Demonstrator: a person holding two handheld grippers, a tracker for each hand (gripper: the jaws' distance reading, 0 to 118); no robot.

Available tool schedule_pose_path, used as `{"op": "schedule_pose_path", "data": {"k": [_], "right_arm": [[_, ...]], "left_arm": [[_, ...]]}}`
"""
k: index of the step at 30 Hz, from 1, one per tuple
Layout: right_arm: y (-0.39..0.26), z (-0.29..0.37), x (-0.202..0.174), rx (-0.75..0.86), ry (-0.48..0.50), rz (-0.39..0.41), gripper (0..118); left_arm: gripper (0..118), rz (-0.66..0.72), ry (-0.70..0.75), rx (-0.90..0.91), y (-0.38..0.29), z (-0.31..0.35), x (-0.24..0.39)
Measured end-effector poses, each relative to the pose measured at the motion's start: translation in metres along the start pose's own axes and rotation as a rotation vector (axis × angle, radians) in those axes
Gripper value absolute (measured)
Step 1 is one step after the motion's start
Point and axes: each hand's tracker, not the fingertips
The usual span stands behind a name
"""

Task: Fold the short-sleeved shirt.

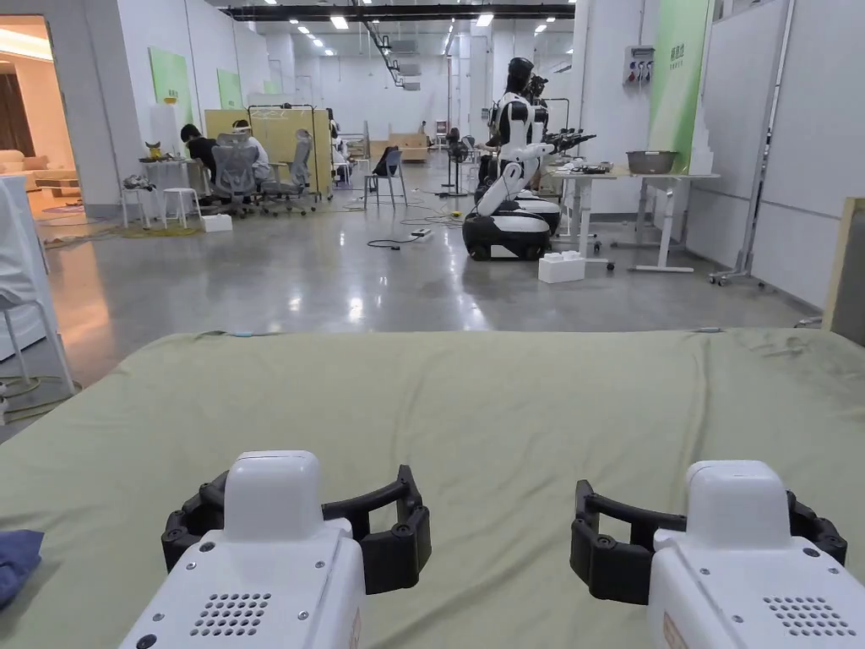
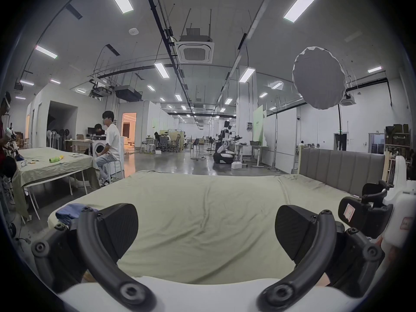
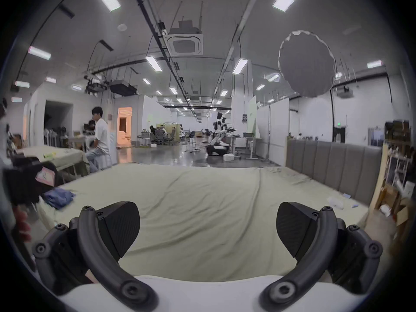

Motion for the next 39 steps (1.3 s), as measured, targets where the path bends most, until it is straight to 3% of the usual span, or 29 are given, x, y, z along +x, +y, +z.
{"op": "schedule_pose_path", "data": {"k": [2,5,10,12,14,18,25,30,33,35,37,39], "right_arm": [[0.007,-0.002,0.0,-0.018,0.027,-0.039,118],[0.013,-0.001,-0.007,-0.059,-0.076,-0.014,118],[0.018,0.009,-0.011,-0.007,-0.013,0.004,118],[0.017,0.011,-0.014,-0.015,0.012,0.068,118],[0.018,0.013,-0.017,-0.013,0.006,0.057,118],[0.019,0.017,-0.018,-0.017,0.095,-0.014,118],[0.018,0.02,-0.029,-0.008,0.076,0.015,118],[0.019,0.017,-0.024,-0.057,0.115,0.03,118],[0.017,0.016,-0.026,-0.04,0.082,0.044,118],[0.017,0.015,-0.021,-0.042,0.077,0.023,118],[0.019,0.017,-0.018,-0.03,0.103,-0.047,118],[0.02,0.024,-0.015,0.02,0.067,-0.084,118]], "left_arm": [[118,0.005,-0.006,0.006,0.001,0.001,-0.001],[118,0.012,-0.01,0.012,0.006,0.0,-0.003],[118,0.027,-0.019,0.029,0.01,0.003,-0.005],[118,0.037,-0.033,0.027,0.009,0.0,-0.007],[118,0.025,-0.041,0.019,0.008,-0.002,-0.007],[118,0.042,-0.045,-0.006,0.005,-0.005,-0.009],[118,0.029,-0.004,-0.004,0.005,-0.007,-0.012],[118,0.061,-0.022,-0.01,0.005,-0.007,-0.014],[118,0.053,-0.021,-0.002,0.005,-0.006,-0.014],[118,0.053,-0.021,0.003,0.006,-0.006,-0.014],[118,0.057,-0.026,0.003,0.007,-0.006,-0.013],[118,0.058,-0.028,0.005,0.007,-0.005,-0.013]]}}
